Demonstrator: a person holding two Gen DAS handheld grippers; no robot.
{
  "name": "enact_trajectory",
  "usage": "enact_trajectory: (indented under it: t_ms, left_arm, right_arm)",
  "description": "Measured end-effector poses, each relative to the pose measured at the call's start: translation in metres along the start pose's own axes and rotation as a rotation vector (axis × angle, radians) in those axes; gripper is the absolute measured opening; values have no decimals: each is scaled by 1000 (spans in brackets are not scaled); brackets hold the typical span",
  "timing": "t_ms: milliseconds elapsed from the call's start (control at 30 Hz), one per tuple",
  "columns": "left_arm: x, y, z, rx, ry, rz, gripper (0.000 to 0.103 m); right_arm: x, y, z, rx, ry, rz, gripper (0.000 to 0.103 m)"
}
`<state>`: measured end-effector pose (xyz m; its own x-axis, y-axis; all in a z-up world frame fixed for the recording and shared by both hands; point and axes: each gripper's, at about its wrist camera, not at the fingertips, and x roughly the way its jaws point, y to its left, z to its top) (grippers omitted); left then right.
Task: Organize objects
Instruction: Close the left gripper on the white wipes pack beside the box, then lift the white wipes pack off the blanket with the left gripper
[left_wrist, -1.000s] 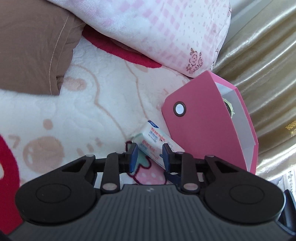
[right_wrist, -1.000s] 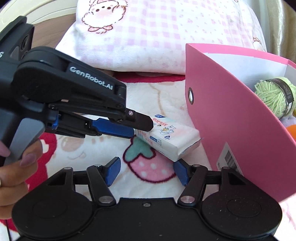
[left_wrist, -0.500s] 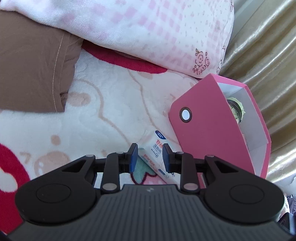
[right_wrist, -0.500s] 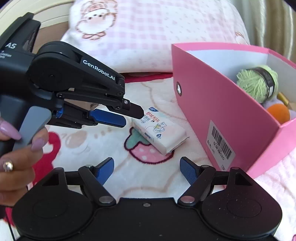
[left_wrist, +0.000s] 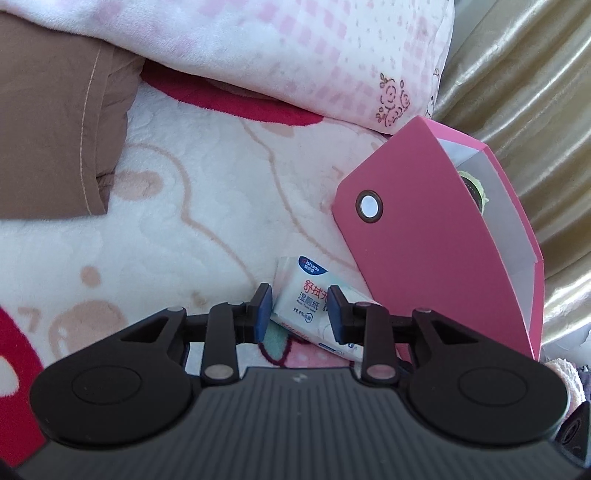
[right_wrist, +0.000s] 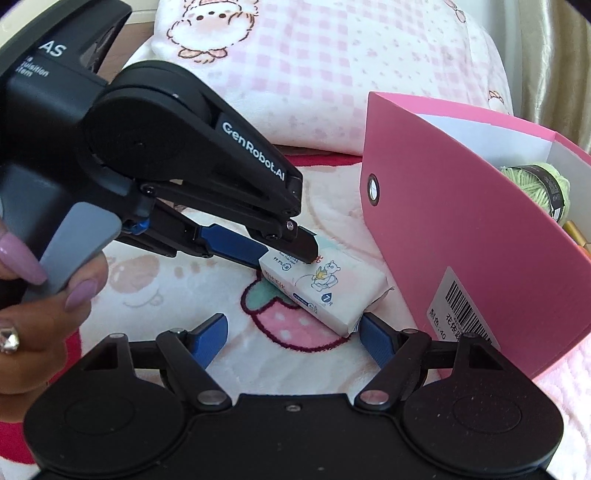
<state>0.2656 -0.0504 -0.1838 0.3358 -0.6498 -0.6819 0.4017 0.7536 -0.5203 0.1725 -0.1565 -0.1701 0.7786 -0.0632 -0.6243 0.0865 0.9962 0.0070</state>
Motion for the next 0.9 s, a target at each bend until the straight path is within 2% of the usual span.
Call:
enact_trajectory:
  t_ms: [133,200,367,567,700,767,833,900]
  left_arm:
    - [-11,4,-13,-50,5,-4,30]
    - [-20,6,-22,-81,-1,9,30]
    - [-49,14,-44,-194,-60,-41,30]
    - [-63,0,-72,-227,-24,-30,30]
    - [-69,-7,-88,-333,-3,-111,30]
    - [-72,-14,-91,-319,-20,-61,30]
    - [-75,-17,-92,-298,-48,28,30]
    - [-75,-10,-91,-315,-62,50,30]
  right_arm:
    - [-10,-3,0,-29,8,37,84]
    - [-17,-6,-1,-34,11,91,84]
    - [-24,-14,-6,-33,64,188,84]
    - [-33,-24,-14,-76,75,254,85]
    - [-46,-37,-24,-155,70,307,86]
    - [-48,-37,-29,-209,57,304,88]
    - [-46,-35,-32,-238,58,296,89]
    - [-45,-35,-32,-216,67,292,90]
